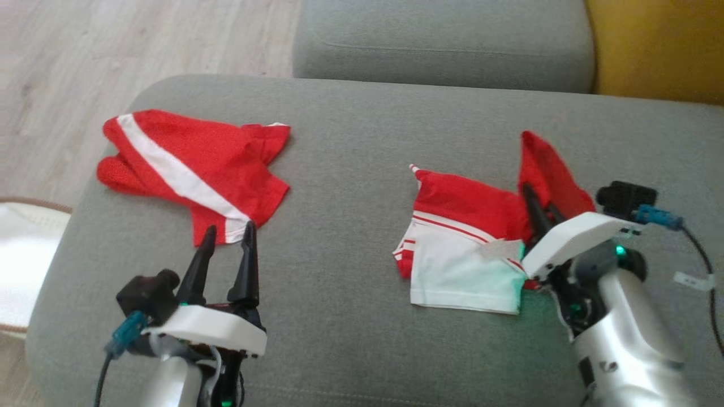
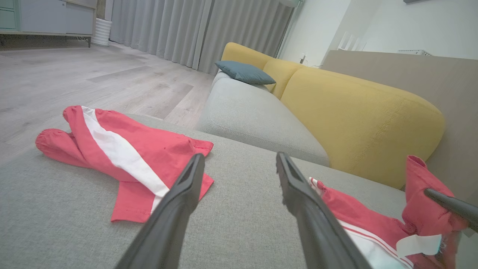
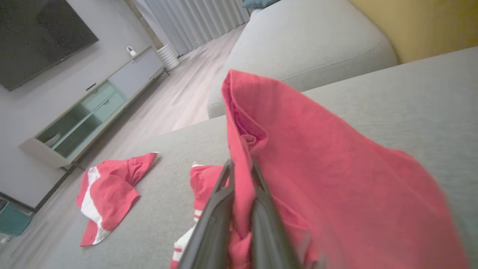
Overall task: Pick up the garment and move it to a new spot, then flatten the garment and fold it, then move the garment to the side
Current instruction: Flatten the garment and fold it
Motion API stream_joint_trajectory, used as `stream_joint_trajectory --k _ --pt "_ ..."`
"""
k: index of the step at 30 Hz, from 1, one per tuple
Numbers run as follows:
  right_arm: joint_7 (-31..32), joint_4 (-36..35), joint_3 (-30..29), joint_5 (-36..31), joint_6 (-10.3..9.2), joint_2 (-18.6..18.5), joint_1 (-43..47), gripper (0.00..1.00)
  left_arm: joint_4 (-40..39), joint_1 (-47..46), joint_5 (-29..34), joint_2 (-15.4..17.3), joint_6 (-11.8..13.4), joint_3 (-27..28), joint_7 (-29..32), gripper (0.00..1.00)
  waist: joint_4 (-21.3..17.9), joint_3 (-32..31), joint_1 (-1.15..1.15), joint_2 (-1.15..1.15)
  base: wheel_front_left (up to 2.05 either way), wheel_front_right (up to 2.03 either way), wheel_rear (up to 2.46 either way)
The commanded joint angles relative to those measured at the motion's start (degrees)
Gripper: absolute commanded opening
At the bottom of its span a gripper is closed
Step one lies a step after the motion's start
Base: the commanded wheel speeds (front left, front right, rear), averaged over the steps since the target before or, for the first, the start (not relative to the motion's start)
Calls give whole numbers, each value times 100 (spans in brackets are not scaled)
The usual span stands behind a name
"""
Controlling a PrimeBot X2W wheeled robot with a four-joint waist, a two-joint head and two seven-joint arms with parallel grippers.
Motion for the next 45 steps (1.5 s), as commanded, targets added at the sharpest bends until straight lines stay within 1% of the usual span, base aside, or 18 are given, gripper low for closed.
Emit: stream_joint_trajectory --k 1,7,9,10,11,12,14,19,20,21,22,28,31,34,38,41,43,45 --pt "-140 -175 283 190 -5 19 -226 0 -194 -182 -28 43 15 145 -30 100 112 15 0 0 0 0 0" --pt "-709 523 980 892 -5 20 -440 0 -159 -183 -118 43 18 13 -30 100 400 127 0 0 0 0 0" --pt "-919 801 1153 1101 -5 20 -547 0 -153 -216 -137 43 20 -40 -30 100 486 176 0 0 0 0 0" --pt "-919 801 1153 1101 -5 20 -547 0 -153 -216 -137 43 20 -40 -30 100 486 176 0 0 0 0 0" --pt "-1129 1101 1309 1259 -5 20 -674 0 -153 -242 -151 43 27 -78 -30 100 555 239 0 0 0 0 0" --pt "-1129 1101 1309 1259 -5 20 -674 0 -153 -242 -151 43 27 -78 -30 100 555 239 0 0 0 0 0" --pt "-1308 1394 1449 1447 -5 20 -813 0 -145 -273 -161 43 37 -113 -30 100 619 303 0 0 0 0 0" --pt "-1535 1993 1939 1970 -5 20 -1121 0 -109 -355 -197 43 51 -161 -30 100 733 452 0 0 0 0 0" --pt "-1560 2058 2088 2048 -5 20 -1168 6 -100 -368 -198 43 57 -158 -30 100 743 471 0 0 0 0 0" --pt "-1610 2081 2240 2132 -5 20 -1206 84 -92 -379 -201 43 58 -154 -30 100 749 485 0 0 0 0 0" --pt "-1632 2049 2408 2258 -5 20 -1222 100 -84 -389 -205 43 60 -151 -30 100 754 496 0 0 0 0 0" --pt "-1647 1549 3479 3037 -5 20 -1195 100 -49 -396 -214 43 80 -125 -30 100 657 446 0 0 0 0 0" --pt "-1763 1521 3771 3246 -5 20 -1277 100 -51 -374 -213 43 87 -104 -30 100 541 366 0 0 0 0 0" --pt "-1952 1751 3886 3222 -5 20 -1472 100 -69 -331 -204 43 94 -53 -30 100 371 286 0 0 0 0 0" --pt "-2185 2159 3904 2864 -5 20 -1771 100 -138 -288 -201 43 89 31 -30 100 85 211 0 0 0 0 0" --pt "-2292 2533 3821 2312 -5 20 -1978 100 -253 -283 -191 43 84 91 -30 100 -152 196 0 0 0 0 0" --pt "-2317 2708 3617 1938 -5 8 -2081 100 -341 -289 -185 43 87 127 -30 100 -305 199 0 0 0 0 0" --pt "-2321 2564 3291 1385 -5 -167 -2157 100 -436 -302 -180 43 91 169 -30 100 -454 227 0 0 0 0 0"
